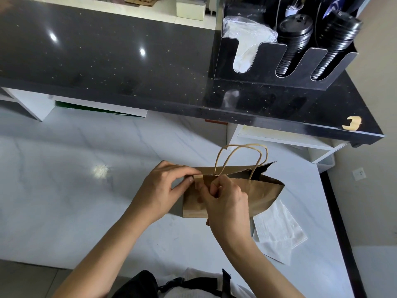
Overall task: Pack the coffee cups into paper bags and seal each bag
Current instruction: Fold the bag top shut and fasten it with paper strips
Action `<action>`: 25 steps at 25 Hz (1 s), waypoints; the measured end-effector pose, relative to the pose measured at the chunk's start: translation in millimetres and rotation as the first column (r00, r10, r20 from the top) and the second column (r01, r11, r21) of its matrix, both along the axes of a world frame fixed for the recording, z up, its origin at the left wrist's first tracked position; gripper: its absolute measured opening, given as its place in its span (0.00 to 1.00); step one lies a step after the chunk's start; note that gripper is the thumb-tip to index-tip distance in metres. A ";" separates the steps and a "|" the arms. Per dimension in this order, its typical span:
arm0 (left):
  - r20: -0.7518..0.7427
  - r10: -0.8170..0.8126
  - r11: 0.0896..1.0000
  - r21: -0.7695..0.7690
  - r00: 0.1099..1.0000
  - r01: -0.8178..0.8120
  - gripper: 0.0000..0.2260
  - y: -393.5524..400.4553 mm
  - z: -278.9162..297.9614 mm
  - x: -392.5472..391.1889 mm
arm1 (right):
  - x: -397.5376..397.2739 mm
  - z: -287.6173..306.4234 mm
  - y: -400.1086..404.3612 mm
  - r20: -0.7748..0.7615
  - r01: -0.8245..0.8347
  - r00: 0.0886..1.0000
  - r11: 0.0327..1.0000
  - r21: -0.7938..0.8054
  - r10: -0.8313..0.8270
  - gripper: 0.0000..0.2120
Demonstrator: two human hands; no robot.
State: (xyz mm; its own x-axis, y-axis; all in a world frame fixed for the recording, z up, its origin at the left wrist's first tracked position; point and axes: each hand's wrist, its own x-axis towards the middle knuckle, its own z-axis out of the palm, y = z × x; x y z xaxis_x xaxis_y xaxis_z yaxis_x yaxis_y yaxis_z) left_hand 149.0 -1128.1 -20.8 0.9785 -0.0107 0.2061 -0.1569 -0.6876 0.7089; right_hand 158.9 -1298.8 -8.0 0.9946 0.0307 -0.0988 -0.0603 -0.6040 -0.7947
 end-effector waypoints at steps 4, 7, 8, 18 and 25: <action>-0.009 -0.014 0.999 0.049 1.000 0.014 0.11 0.8 4.8 0.2 | 0.4 -2.8 -3.3 -0.033 0.006 0.999 1.000 0.004 -0.006 0.21; -0.038 -0.037 0.995 0.094 0.999 0.040 0.10 0.7 10.5 3.5 | 0.7 -2.9 -2.3 -0.025 0.003 1.000 1.000 0.008 -0.002 0.20; -0.030 -0.043 0.991 0.122 0.999 0.046 0.10 0.2 12.7 5.4 | 0.7 -3.0 -2.5 -0.021 0.001 1.000 1.000 0.007 -0.001 0.20; 0.237 -0.123 0.916 0.401 0.964 0.018 0.03 -11.6 12.5 10.7 | 0.1 -1.8 -6.9 -0.001 -0.014 1.000 0.999 0.031 0.014 0.20; 0.189 -0.047 0.963 0.270 0.981 -0.006 0.11 -10.6 15.1 7.7 | -0.6 -1.0 -10.6 -0.016 -0.029 0.999 0.998 0.060 0.030 0.20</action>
State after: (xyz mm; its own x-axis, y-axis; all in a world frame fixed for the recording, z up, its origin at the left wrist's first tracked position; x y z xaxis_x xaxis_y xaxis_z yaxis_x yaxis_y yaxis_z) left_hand 156.7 -1138.7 -5.7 0.9197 -0.1111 0.3767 -0.2877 -0.8435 0.4536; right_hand 158.3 -1309.4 -9.0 0.9914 0.0659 -0.1129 -0.0573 -0.5574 -0.8282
